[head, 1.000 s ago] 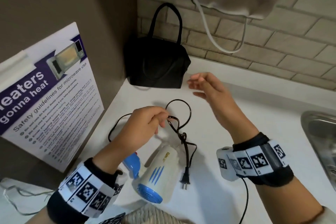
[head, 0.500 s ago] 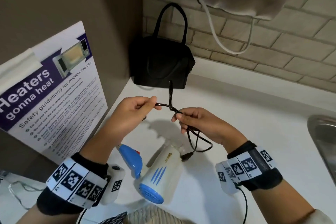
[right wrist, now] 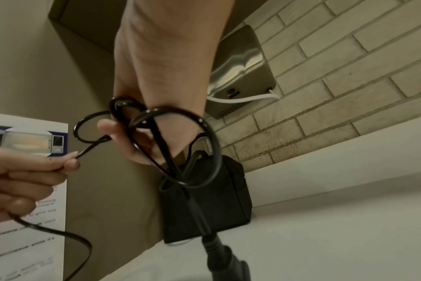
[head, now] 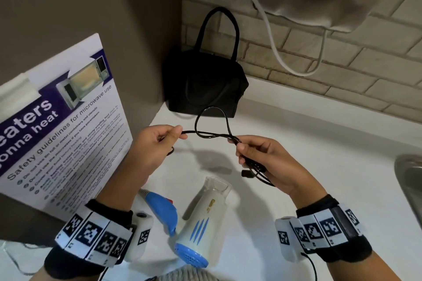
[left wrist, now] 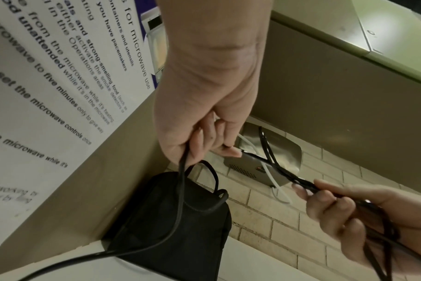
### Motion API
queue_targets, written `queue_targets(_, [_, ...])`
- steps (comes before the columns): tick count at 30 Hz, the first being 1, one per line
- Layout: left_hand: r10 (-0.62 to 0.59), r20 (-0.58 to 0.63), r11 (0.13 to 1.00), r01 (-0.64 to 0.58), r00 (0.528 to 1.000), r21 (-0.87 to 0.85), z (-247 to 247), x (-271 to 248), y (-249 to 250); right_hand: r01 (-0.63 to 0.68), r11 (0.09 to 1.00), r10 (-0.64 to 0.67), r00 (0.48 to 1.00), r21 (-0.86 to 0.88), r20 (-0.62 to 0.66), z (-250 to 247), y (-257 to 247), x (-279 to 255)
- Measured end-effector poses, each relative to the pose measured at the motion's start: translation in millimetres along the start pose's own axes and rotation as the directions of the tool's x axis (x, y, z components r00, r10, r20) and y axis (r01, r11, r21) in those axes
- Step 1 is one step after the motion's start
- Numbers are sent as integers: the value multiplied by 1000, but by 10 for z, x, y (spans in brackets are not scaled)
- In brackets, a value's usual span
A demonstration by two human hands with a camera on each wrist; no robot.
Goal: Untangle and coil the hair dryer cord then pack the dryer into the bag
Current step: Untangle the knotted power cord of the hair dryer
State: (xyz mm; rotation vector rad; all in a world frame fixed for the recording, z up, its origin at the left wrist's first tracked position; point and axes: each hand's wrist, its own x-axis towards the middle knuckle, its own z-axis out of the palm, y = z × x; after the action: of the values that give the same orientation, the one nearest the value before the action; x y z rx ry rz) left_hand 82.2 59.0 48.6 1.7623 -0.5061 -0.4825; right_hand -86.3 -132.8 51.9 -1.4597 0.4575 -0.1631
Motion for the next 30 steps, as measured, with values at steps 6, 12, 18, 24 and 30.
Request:
queue_targets(6, [29, -129, 996, -39, 991, -76, -49, 31, 6, -112, 974, 99, 992, -198, -74, -181, 141, -15])
queue_targets(12, [55, -178, 992, -75, 982, -106, -153, 3, 32, -208, 969, 192, 974, -137, -119, -296, 278, -68])
queue_targets(18, [65, -233, 975, -111, 970, -191, -302, -3, 100, -156, 979, 131, 976, -135, -175, -381, 304, -88])
queue_targets(24, [84, -284, 958, -156, 955, -240, -355, -73, 173, -179, 970, 128, 951, -162, -283, -425, 332, -25])
queue_targets(30, [93, -244, 973, -140, 965, -183, -372, -118, 149, -123, 961, 35, 943, -248, -332, -461, 374, 6])
